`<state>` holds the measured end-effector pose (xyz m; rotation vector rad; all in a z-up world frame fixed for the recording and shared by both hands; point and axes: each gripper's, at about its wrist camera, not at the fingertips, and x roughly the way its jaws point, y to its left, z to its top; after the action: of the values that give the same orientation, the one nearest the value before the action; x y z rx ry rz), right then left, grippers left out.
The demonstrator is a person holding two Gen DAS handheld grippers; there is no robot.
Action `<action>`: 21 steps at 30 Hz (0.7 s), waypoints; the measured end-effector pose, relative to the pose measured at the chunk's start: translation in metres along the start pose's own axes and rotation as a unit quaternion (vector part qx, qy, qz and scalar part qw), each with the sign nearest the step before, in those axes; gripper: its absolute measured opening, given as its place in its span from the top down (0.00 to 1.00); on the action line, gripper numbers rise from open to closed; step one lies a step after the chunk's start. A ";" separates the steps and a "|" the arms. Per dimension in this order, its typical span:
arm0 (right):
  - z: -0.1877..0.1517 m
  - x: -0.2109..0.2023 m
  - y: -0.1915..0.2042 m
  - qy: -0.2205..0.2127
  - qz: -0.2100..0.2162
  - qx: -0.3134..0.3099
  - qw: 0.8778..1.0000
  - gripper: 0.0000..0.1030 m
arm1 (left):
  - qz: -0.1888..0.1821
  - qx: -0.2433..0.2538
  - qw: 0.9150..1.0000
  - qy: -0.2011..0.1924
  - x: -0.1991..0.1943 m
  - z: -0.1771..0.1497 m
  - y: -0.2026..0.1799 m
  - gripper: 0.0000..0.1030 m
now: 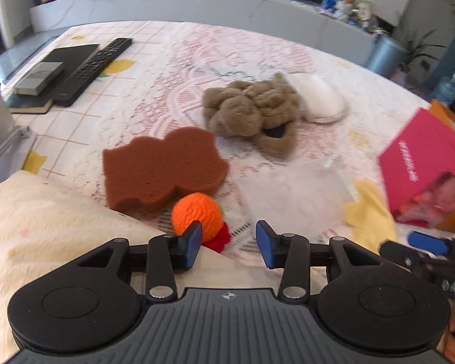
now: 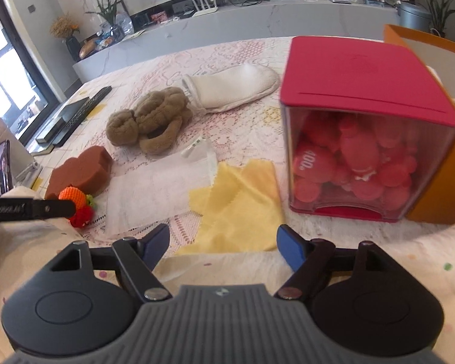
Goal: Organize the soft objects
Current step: 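Move both open grippers back over the items on the bed, then grasp the orange crochet ball with the left gripper while the right grasps the yellow cloth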
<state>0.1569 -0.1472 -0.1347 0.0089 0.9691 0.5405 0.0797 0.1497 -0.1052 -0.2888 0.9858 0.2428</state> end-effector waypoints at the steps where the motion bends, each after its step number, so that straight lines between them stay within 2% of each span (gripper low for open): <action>1: 0.000 0.002 0.000 0.001 -0.001 -0.002 1.000 0.25 | 0.013 -0.001 1.000 0.003 0.003 0.001 -0.001 0.52; 3: -0.001 0.005 -0.002 0.004 -0.001 -0.001 1.000 0.25 | 0.041 0.005 0.999 0.006 0.006 0.002 -0.004 0.51; 6: 0.000 0.007 -0.004 0.006 0.001 0.003 1.000 0.25 | 0.065 0.014 0.998 0.013 0.012 0.005 -0.007 0.44; 9: -0.001 0.009 -0.004 0.007 0.002 0.002 1.000 0.25 | 0.083 -0.009 0.996 0.018 0.018 0.009 -0.003 0.42; 15: -0.002 0.012 -0.003 0.010 0.000 -0.003 1.000 0.25 | 0.102 -0.026 0.994 0.023 0.027 0.012 -0.002 0.46; 21: -0.002 0.011 0.000 0.008 -0.003 -0.015 1.000 0.25 | 0.097 -0.038 0.994 0.027 0.027 0.013 0.002 0.47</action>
<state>0.1602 -0.1427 -0.1443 -0.0253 0.9754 0.5511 0.1034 0.1582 -0.1221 -0.2710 1.0599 0.4523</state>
